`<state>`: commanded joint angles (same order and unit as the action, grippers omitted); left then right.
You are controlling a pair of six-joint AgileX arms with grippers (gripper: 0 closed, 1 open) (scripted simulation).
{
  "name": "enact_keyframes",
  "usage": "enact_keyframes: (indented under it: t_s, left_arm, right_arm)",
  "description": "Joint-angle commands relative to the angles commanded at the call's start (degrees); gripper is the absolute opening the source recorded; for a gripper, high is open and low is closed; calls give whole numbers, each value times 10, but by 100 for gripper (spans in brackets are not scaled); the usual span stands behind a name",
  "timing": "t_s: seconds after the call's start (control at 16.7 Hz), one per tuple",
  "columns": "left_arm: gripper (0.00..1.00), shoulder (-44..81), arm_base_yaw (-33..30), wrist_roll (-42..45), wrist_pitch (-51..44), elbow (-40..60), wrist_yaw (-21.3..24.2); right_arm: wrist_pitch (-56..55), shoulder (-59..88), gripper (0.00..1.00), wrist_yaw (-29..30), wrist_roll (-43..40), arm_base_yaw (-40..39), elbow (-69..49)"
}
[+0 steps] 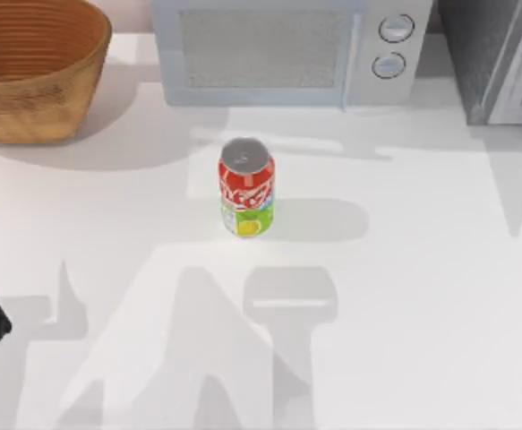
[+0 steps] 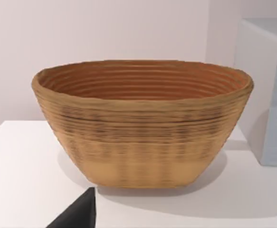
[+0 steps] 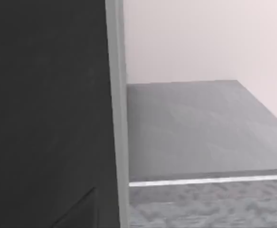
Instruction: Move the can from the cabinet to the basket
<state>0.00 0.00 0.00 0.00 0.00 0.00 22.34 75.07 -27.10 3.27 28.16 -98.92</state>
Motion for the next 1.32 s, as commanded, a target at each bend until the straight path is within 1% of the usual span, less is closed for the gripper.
enact_keyframes:
  t_s: [0.42,0.6,0.72,0.9,1.14,1.2,1.32]
  left_arm:
    - [100,0,0,0,0,0,0]
    - [100,0,0,0,0,0,0]
    - [100,0,0,0,0,0,0]
    - [100,0,0,0,0,0,0]
    - [100,0,0,0,0,0,0]
    - [100,0,0,0,0,0,0]
    - [100,0,0,0,0,0,0]
  right_arm:
    - [16,-8,100,320,-7,-321,5]
    - [21,-9,100,430,-14,-432,4]
    - [24,-10,100,484,-18,-488,3]
    - [27,-10,100,528,-22,-532,1]
    - [27,-10,100,531,-23,-535,1]
    - [30,-22,100,540,-28,-524,-1]
    - [27,-11,100,534,-28,-518,-10]
